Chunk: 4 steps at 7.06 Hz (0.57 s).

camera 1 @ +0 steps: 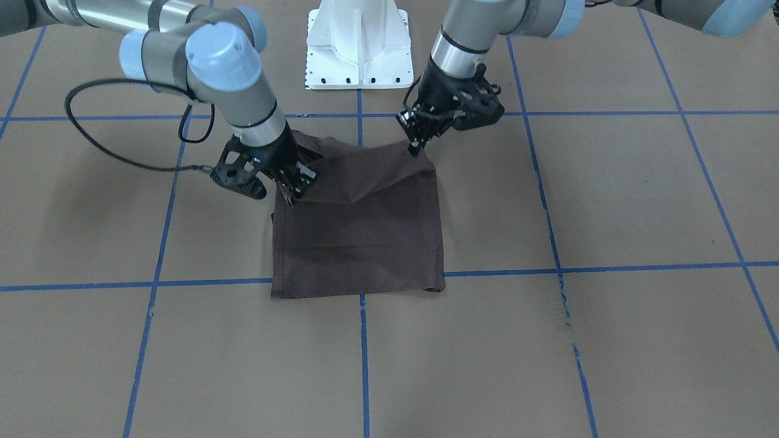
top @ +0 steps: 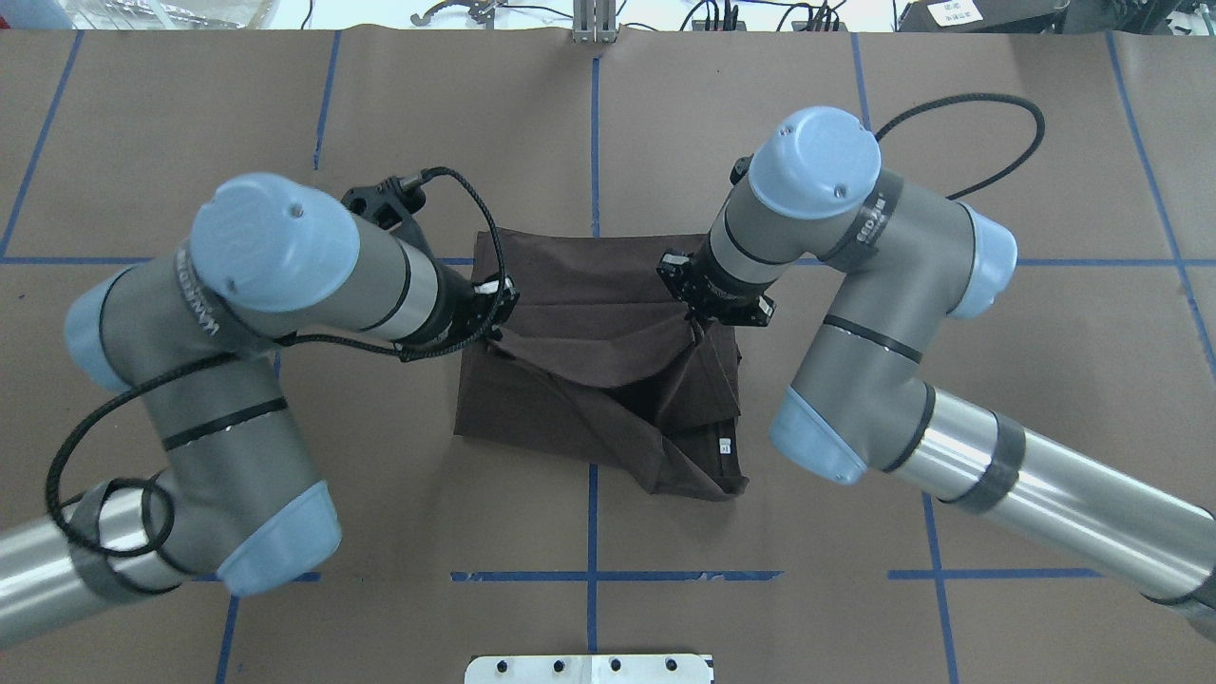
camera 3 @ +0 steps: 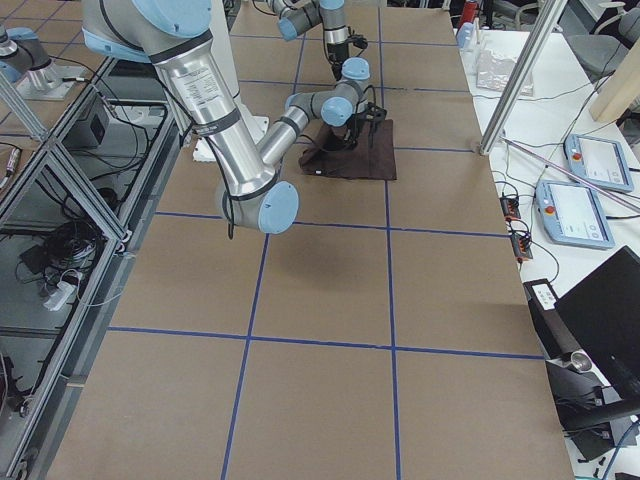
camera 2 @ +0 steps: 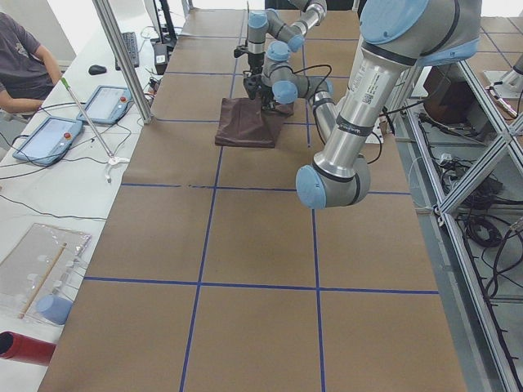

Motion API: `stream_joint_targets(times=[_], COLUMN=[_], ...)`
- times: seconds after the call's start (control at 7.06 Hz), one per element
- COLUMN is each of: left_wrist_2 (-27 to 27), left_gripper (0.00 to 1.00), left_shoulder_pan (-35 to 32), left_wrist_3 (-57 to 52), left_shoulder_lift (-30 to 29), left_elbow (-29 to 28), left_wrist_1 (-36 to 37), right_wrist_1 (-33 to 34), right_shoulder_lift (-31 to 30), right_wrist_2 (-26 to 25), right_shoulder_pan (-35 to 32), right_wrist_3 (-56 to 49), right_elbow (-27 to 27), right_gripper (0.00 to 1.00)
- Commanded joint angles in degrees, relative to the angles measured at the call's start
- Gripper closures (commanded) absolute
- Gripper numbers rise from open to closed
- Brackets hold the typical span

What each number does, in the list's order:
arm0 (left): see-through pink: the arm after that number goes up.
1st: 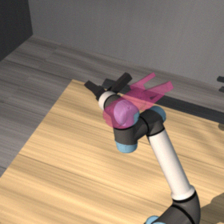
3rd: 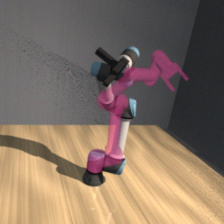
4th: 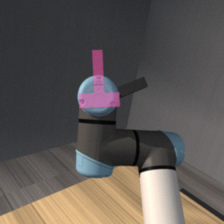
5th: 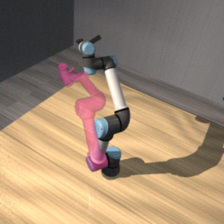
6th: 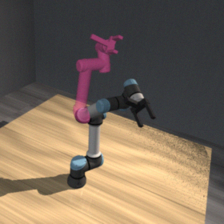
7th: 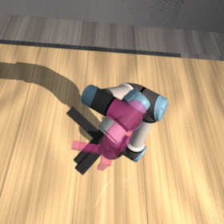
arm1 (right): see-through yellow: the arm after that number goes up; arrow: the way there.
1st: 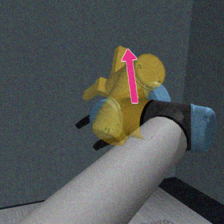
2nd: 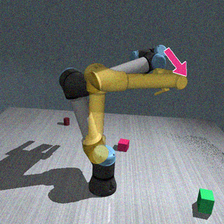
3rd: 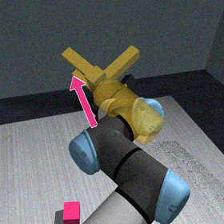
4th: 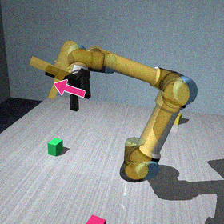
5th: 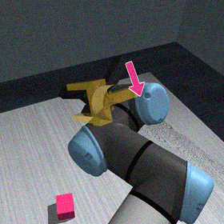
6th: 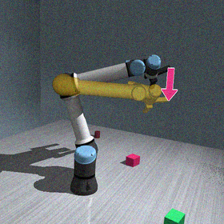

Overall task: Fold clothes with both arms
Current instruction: 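Lift the near edge with both grippers and fold it away from the robot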

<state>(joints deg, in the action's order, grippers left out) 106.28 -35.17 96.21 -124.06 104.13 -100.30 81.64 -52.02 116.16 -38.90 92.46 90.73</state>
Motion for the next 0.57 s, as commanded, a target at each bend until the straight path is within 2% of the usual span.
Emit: stream_joint_targets(times=[0.0,0.14,0.42], left_wrist_2=[0.1,-3.7,-4.4], left_gripper=[0.58,0.01,0.00], left_shoulder_pan=[-5.9,-7.2,-9.9], left_wrist_3=[-3.3,-10.5,-15.5], left_shoulder_lift=[-4.3,-6.6,-6.7], left_elbow=[-21.7,-27.9,-30.0], left_wrist_1=[-17.8,-22.3,-22.5], right_wrist_1=[-12.6,-14.7,-14.8], right_shoulder_lift=[8.4,9.7,9.7], right_wrist_2=[1.9,1.2,1.3], right_shoulder_pan=[-4.9,-6.2,-8.0], right_wrist_3=[-1.7,-6.6,-11.1], right_elbow=[-22.5,-27.0,-29.3], right_gripper=[1.00,0.01,0.00])
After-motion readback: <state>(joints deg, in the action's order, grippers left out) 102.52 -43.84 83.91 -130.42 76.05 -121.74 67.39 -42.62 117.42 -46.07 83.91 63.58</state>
